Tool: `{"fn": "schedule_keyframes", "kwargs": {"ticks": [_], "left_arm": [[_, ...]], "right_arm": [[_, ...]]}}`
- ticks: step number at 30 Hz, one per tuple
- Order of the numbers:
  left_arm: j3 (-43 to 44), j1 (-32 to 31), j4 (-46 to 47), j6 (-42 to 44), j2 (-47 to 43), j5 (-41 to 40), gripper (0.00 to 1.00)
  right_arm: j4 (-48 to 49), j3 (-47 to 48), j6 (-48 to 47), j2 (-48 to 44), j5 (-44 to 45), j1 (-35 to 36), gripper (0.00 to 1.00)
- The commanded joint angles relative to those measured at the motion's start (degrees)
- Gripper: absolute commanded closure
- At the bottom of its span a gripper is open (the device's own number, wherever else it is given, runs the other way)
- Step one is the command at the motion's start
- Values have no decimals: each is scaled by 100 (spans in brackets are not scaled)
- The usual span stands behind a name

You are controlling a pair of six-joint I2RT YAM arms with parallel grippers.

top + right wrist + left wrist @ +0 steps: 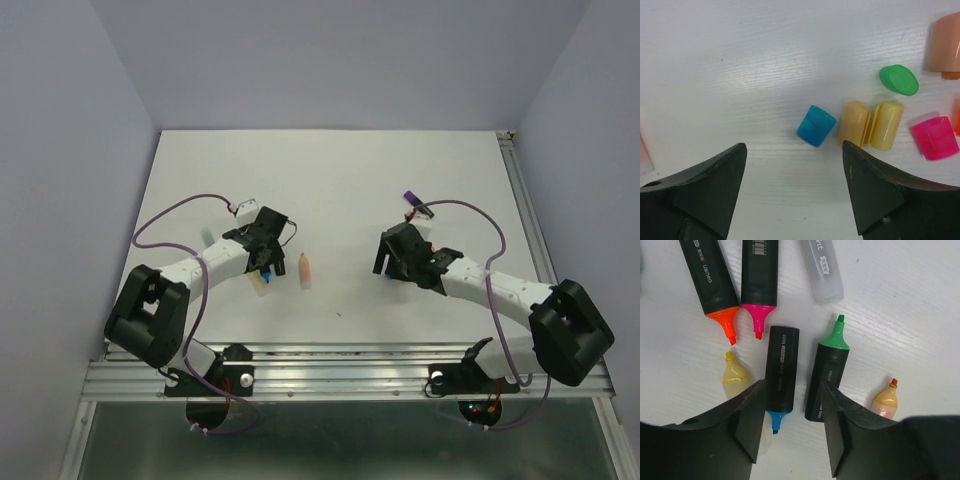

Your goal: Open the pen caps

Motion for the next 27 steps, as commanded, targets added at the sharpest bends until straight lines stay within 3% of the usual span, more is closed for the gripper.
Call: {"fn": "schedule_keyframes", "kwargs": {"ticks": [1, 3, 4, 6, 7, 10, 11, 18, 21, 27], "left_arm": [[149, 9, -98, 111, -415, -171, 35], [175, 9, -115, 120, -556, -162, 34], [193, 9, -115, 129, -600, -127, 25], [210, 18, -80, 190, -767, -13, 25], [202, 9, -2, 278, -837, 48, 12], [105, 9, 322, 410, -1197, 373, 7], [1, 9, 429, 462, -1303, 600, 1], [-492, 9, 1071, 832, -2217, 1349, 1], [-642, 9, 1256, 981, -2463, 1534, 1], [-686, 9, 1370, 1140, -2675, 1551, 1]], "right_arm": [[-61, 565, -243, -401, 164, -11, 14], [-18, 697, -488, -463, 112, -64, 9], [9, 750, -595, -472, 68, -107, 5], [62, 873, -901, -437, -151, -282, 0], [149, 1030, -1269, -385, -196, -345, 0], [378, 1390, -1930, -43, -257, -669, 0], [387, 1514, -2080, 98, -345, -783, 0], [10, 3033, -3679, 1608, -1698, -2153, 0], [-560, 4120, -4049, 2575, -1683, -2497, 0], [-1256, 5170, -4252, 3877, -1804, -2893, 2]]}}
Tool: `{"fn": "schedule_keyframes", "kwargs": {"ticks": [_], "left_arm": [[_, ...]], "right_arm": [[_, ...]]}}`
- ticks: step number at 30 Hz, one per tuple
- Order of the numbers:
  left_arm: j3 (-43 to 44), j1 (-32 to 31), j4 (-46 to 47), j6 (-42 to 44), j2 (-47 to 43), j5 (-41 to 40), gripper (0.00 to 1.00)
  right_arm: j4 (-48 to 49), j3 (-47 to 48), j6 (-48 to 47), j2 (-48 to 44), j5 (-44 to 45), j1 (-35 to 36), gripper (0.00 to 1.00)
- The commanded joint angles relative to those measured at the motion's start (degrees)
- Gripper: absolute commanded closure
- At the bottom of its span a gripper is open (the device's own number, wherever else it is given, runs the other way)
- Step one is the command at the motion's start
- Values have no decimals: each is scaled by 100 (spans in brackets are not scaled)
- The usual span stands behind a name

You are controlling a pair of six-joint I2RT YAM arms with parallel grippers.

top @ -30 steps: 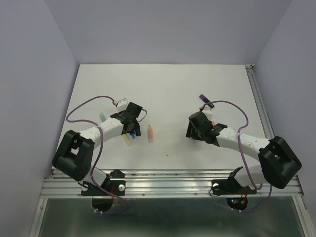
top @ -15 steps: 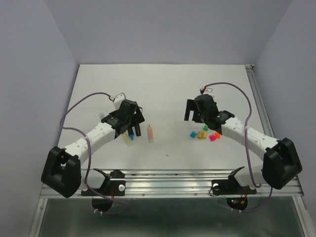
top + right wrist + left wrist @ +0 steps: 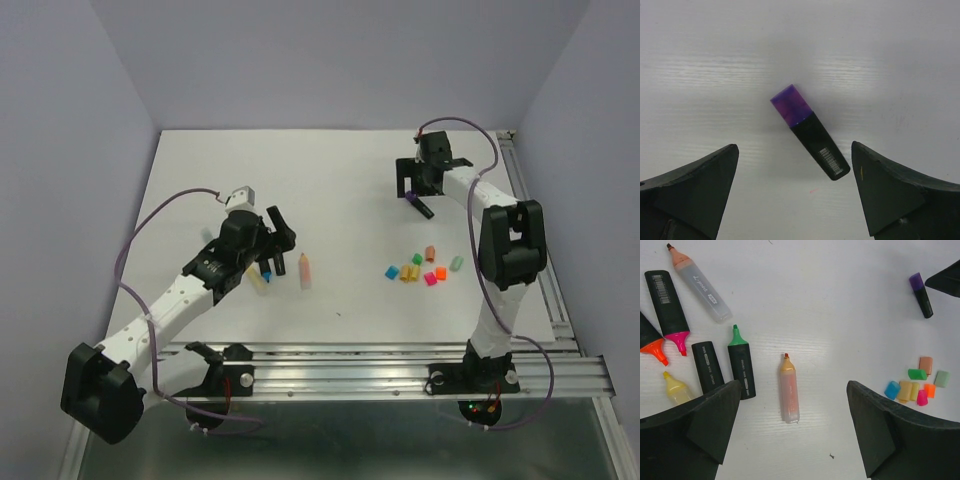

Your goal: Open the pen caps

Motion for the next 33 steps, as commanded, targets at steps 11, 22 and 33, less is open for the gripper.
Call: {"fn": "schedule_keyframes", "kwargs": {"ticks": [11, 22, 33], "left_arm": [[-37, 9, 510, 402, -78, 219, 1], [7, 9, 571, 411, -69, 368, 1], [-168, 9, 1010, 288, -402, 1350, 1]], "right_arm": [[-840, 773, -596, 1071, -828, -483, 9], [-252, -159, -482, 983, -1136, -474, 60], [1013, -1600, -219, -562, -3332, -299, 99]]}}
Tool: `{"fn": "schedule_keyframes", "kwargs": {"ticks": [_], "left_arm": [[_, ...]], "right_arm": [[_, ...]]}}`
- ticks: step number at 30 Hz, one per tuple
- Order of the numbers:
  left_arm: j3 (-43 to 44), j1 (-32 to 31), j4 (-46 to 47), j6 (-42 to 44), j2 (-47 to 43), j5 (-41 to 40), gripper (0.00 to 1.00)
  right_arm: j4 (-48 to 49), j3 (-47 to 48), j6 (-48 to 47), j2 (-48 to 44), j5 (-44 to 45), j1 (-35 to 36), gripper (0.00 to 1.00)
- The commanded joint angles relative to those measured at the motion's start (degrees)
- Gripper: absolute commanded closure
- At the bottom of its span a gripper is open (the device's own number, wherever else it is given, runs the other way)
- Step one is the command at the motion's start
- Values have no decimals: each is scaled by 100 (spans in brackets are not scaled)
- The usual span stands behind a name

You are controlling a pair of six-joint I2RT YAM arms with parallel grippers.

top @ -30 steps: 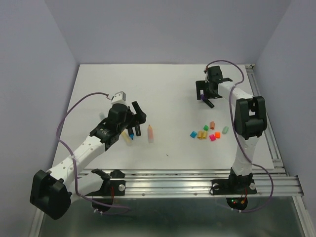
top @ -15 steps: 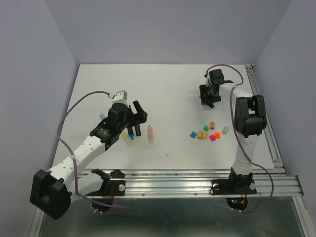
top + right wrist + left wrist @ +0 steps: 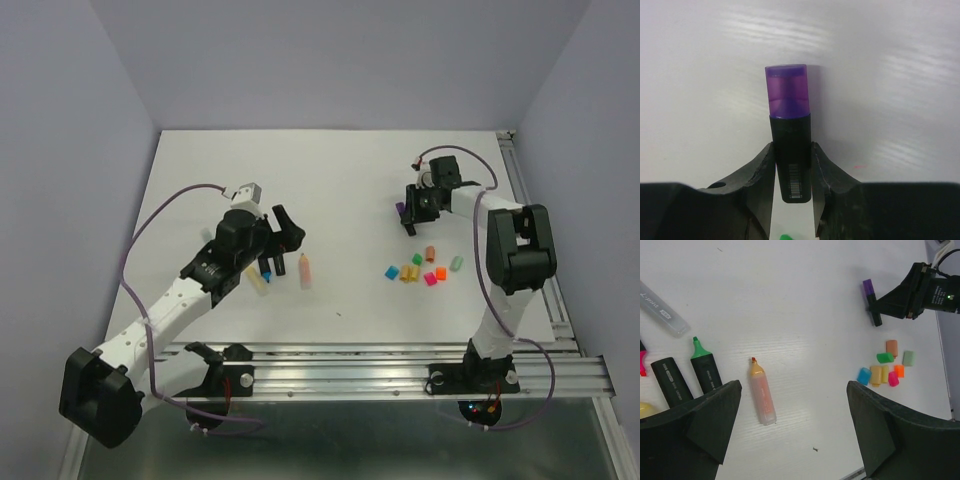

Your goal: Open the pen caps

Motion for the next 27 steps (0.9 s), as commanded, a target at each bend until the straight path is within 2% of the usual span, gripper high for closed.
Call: {"fn": "schedule_keyframes", "kwargs": {"ticks": [1, 3, 9, 13, 20, 23, 27], "left_arm": [[-149, 7, 711, -68, -326, 736, 1], [-245, 7, 870, -183, -405, 1008, 1], [-675, -45, 1792, -666, -511, 1825, 1], [-826, -168, 2153, -939, -388, 1888, 1], [-808, -476, 2294, -1115, -238, 1836, 1], [-835, -642, 2513, -1185, -221, 1827, 1], [-774, -836, 2593, -1221, -116, 1757, 3]], "right_arm": [[710, -708, 186, -791, -1376, 333, 99], [825, -920, 247, -1263, -1335, 588, 99], [1511, -2011, 485, -2389, -1001, 2150, 99], [1853, -2441, 775, -3023, -860, 2856, 99], [2592, -2951, 1442, -3955, -807, 3208, 99], [2970, -3101, 1855, -4114, -850, 3226, 99], [3014, -3093, 1848, -4185, -965, 3331, 99]]}}
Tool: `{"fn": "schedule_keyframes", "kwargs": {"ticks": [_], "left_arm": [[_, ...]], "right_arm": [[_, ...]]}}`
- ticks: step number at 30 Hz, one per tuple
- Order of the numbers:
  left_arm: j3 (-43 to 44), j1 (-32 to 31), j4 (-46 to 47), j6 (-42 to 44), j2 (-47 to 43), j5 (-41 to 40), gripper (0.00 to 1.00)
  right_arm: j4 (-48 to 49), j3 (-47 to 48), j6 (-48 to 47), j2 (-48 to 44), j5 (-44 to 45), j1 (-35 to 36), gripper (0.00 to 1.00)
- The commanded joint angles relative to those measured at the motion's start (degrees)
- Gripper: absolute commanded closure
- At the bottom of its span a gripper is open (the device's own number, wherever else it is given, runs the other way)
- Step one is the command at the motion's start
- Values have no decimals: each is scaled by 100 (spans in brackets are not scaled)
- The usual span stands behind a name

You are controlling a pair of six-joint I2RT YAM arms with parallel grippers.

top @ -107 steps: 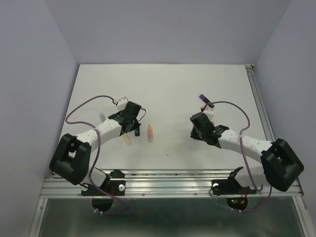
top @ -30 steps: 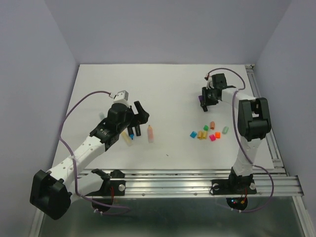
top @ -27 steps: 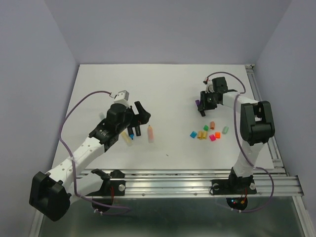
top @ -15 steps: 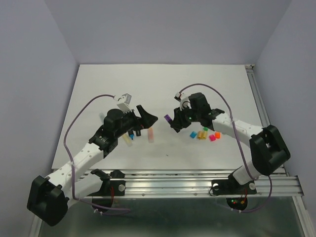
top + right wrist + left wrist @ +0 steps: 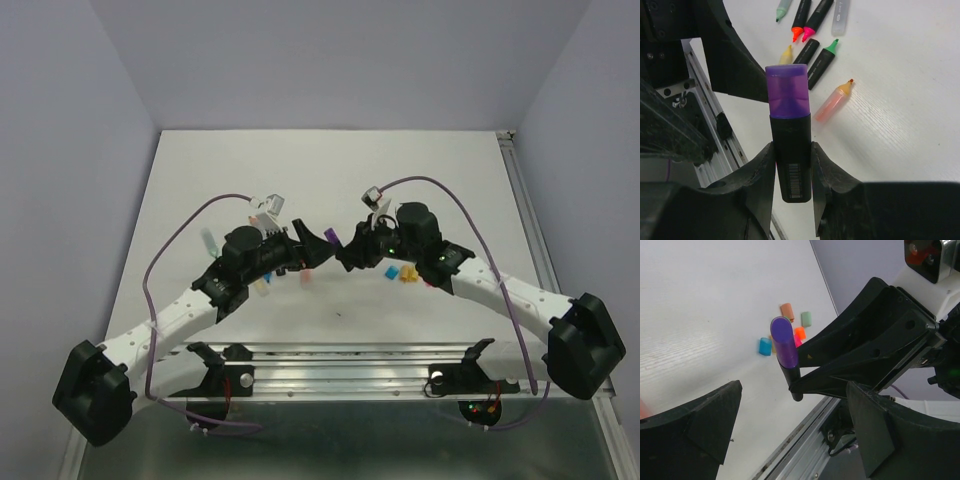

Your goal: Open the pen caps

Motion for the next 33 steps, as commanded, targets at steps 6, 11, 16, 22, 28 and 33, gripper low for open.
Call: {"fn": "schedule_keyframes", "kwargs": {"ticks": [6, 11, 16, 22, 28, 33], "left_arm": [[66, -166, 477, -106, 84, -181, 8], [154, -166, 276, -88, 154, -497, 15], [233, -174, 258, -80, 312, -551, 27], [268, -183, 258, -159, 461, -594, 35], [242, -192, 293, -203, 514, -629, 42], [242, -192, 310, -194, 523, -507, 55]], "right_arm": [[158, -30, 13, -119, 148, 259, 99], [43, -12, -75, -189, 236, 373, 99], [-44, 23, -93, -190, 289, 514, 99], [-176, 111, -146, -40, 517, 654, 99], [-308, 146, -163, -14, 746, 716, 99], [-326, 163, -137, -23, 948, 751, 99]]}}
